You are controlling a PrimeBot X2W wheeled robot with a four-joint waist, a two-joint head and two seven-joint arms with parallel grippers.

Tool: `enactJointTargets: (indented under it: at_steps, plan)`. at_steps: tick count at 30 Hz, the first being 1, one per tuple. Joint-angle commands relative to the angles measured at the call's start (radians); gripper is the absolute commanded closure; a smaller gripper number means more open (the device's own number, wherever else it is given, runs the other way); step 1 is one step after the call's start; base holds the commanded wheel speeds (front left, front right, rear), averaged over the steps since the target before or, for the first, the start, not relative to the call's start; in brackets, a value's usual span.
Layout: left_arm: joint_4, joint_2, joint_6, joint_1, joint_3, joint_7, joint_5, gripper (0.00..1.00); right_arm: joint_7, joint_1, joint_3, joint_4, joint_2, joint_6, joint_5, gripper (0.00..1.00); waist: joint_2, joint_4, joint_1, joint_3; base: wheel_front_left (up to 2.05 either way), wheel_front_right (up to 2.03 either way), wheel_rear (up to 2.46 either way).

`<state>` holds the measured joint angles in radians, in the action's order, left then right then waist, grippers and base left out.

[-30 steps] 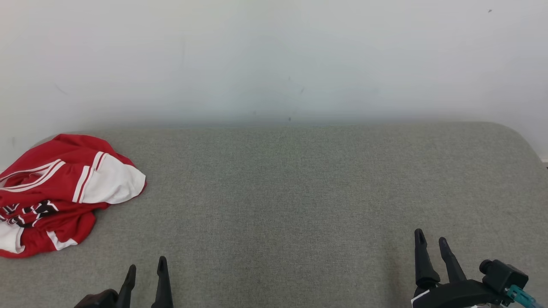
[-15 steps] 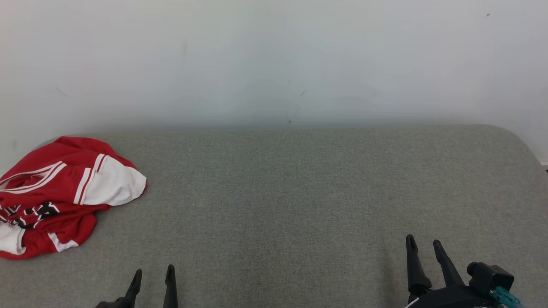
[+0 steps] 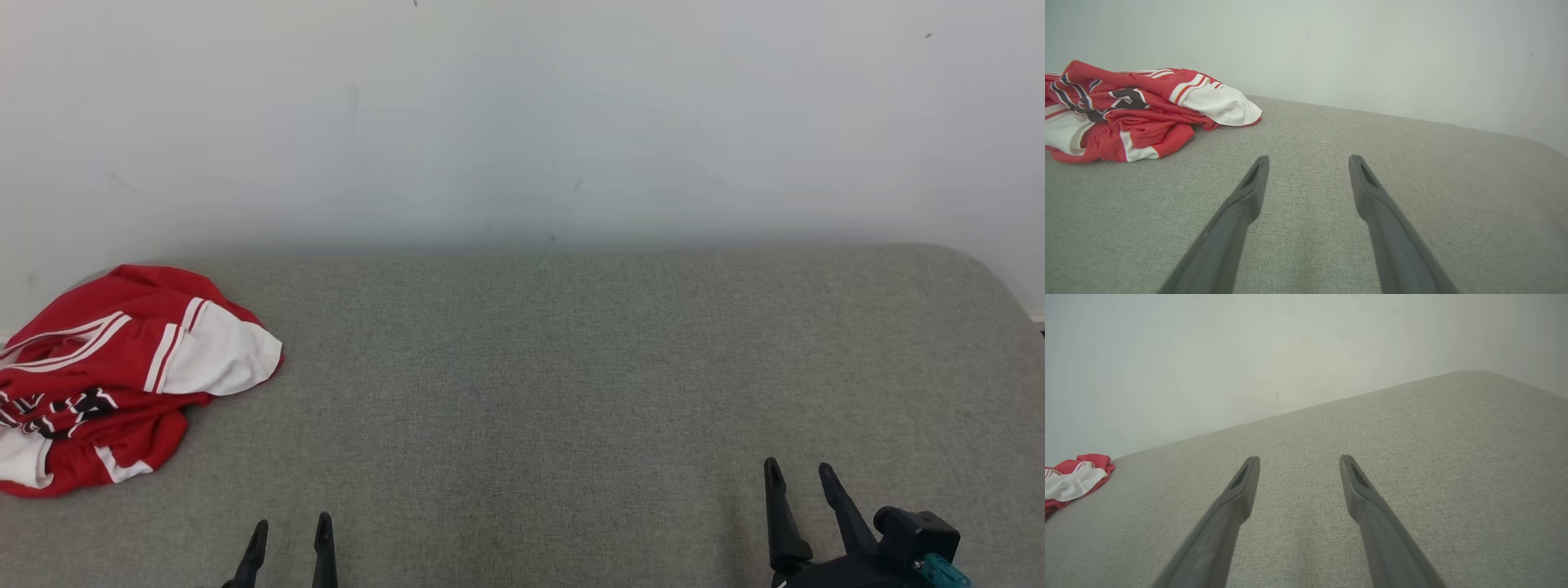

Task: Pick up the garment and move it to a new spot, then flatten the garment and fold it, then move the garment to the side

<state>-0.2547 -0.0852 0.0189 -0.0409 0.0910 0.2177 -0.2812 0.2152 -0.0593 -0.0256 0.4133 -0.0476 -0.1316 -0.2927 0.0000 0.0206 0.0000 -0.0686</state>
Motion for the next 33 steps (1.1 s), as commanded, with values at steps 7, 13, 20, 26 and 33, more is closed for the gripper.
enactJointTargets:
  at_steps: [7, 13, 20, 26, 33]
  plan:
    - [0.007, 0.006, 0.003, -0.022, -0.017, 0.02, 0.07, 0.0, 0.02, 0.009, 0.011, 0.005, -0.004, 0.001, 0.059, 0.0, 0.0, 0.003, 0.0, -0.006, 0.0, 0.0, 0.0]
    - [0.005, 0.012, 0.006, -0.036, -0.023, 0.031, 0.113, 0.0, 0.033, 0.015, 0.018, 0.009, -0.004, 0.002, 0.101, 0.0, 0.0, 0.006, 0.0, -0.012, 0.0, 0.0, 0.0]
    - [0.004, 0.016, 0.008, -0.043, -0.029, 0.043, 0.168, 0.0, 0.045, 0.014, 0.029, 0.02, -0.004, 0.002, 0.146, 0.0, 0.0, 0.007, 0.0, -0.017, 0.0, 0.0, 0.0]
    - [0.001, 0.021, 0.011, -0.049, -0.035, 0.048, 0.198, 0.0, 0.051, 0.013, 0.031, 0.028, -0.004, 0.002, 0.165, 0.0, 0.0, 0.008, 0.0, -0.02, 0.0, 0.0, 0.0]
    - [-0.004, 0.025, 0.014, -0.048, -0.044, 0.048, 0.19, 0.0, 0.051, 0.016, 0.031, 0.03, -0.004, 0.002, 0.158, 0.0, 0.0, 0.011, 0.0, -0.02, 0.0, 0.0, 0.0]
